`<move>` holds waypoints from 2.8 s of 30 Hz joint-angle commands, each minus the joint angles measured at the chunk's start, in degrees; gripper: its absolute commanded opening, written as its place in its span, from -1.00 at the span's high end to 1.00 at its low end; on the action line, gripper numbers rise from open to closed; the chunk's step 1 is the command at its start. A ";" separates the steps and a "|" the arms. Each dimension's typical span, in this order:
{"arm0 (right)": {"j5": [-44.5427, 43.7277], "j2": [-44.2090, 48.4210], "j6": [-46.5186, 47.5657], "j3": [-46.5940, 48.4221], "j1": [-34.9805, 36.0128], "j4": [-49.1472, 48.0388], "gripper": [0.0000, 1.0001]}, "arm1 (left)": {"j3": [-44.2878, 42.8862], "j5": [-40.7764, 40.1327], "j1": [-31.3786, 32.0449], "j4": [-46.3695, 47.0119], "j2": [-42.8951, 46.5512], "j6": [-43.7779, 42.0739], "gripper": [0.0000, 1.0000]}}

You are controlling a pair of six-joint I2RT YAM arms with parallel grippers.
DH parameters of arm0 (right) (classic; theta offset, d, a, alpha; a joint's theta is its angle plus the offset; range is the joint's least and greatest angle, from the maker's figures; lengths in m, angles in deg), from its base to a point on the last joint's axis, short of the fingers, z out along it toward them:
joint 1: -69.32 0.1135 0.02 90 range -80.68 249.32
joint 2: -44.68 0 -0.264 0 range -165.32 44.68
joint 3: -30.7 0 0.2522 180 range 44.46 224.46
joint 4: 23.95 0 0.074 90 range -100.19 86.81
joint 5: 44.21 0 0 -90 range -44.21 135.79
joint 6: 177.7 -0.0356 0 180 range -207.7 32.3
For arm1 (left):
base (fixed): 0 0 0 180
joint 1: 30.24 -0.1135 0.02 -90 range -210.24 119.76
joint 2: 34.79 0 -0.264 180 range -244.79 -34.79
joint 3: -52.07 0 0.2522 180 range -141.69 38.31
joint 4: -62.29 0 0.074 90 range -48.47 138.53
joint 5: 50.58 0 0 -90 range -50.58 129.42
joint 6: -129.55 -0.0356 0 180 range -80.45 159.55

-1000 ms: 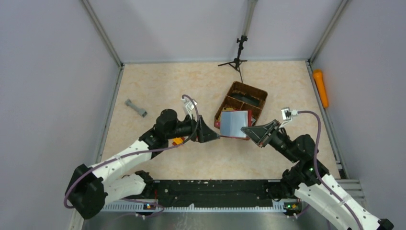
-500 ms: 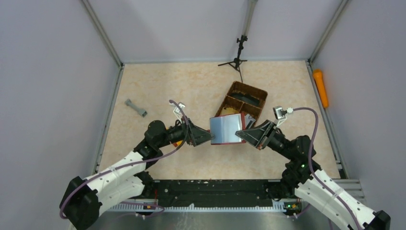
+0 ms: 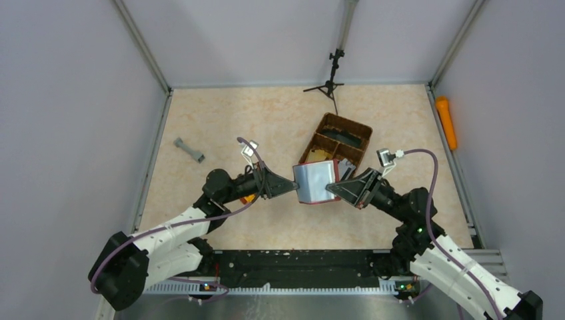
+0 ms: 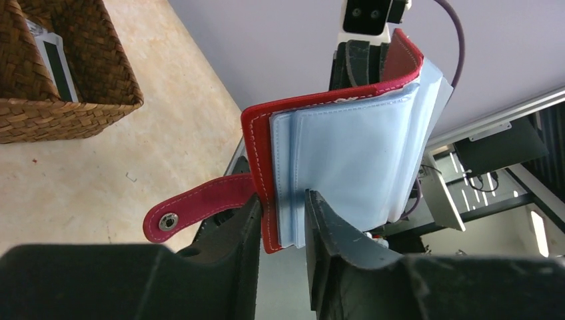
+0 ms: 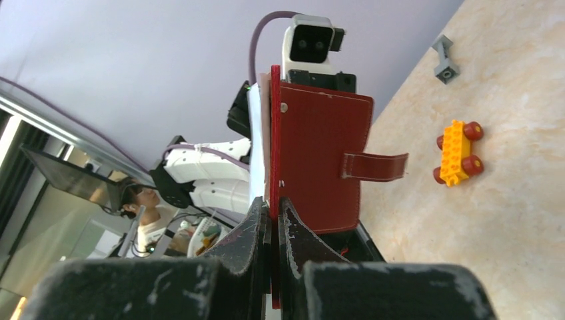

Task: Take the credit cards out of the card holder
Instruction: Close the card holder at the center of the board.

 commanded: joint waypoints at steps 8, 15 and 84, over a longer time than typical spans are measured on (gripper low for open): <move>-3.38 -1.59 8.69 2.44 -0.47 11.21 1.00 | -0.98 1.59 0.21 4.66 2.57 1.01 0.52; -2.12 -5.30 9.54 3.63 -0.38 11.78 1.00 | -2.19 4.37 0.22 7.37 -0.49 2.71 0.51; -25.05 -34.96 19.93 8.11 25.76 24.32 -0.09 | -6.10 -13.82 9.05 -30.99 -27.49 -13.88 0.86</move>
